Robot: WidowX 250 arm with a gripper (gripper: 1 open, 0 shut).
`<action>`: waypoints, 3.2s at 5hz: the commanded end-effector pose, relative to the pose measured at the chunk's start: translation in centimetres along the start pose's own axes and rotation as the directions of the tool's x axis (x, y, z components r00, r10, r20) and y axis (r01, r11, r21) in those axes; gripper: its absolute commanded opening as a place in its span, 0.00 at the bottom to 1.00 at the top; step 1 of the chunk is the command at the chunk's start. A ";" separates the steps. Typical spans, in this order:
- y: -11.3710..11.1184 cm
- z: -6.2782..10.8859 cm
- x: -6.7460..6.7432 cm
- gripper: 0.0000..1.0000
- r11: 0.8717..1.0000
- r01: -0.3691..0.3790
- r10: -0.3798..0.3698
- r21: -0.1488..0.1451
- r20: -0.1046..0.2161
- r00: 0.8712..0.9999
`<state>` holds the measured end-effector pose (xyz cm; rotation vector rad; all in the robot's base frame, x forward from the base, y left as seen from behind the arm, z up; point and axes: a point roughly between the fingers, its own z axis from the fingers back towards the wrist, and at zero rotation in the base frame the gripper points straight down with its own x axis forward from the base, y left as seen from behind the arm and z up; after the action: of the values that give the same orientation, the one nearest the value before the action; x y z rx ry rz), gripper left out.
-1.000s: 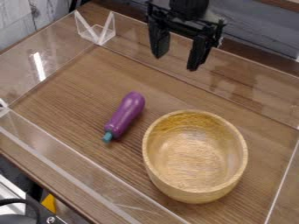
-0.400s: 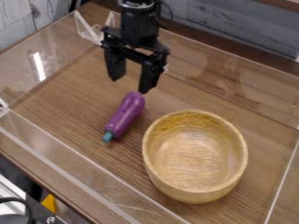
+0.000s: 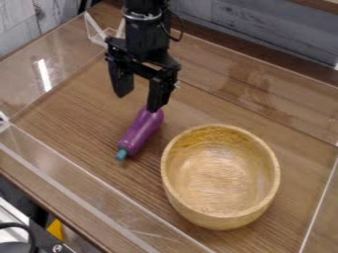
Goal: Put the purple eggplant in the brown bowl
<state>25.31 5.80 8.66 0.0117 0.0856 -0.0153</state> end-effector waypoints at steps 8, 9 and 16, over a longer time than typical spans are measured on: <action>0.4 -3.7 -0.1 1.00 0.996 0.079 -0.083 0.041 0.091 0.992; 0.5 -4.3 -0.1 1.00 0.995 0.085 -0.089 0.046 0.105 0.991; -0.5 -3.1 -0.5 0.00 0.997 0.071 -0.072 0.012 0.196 0.978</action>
<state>23.57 5.12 4.20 -0.0046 -0.0508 -0.0880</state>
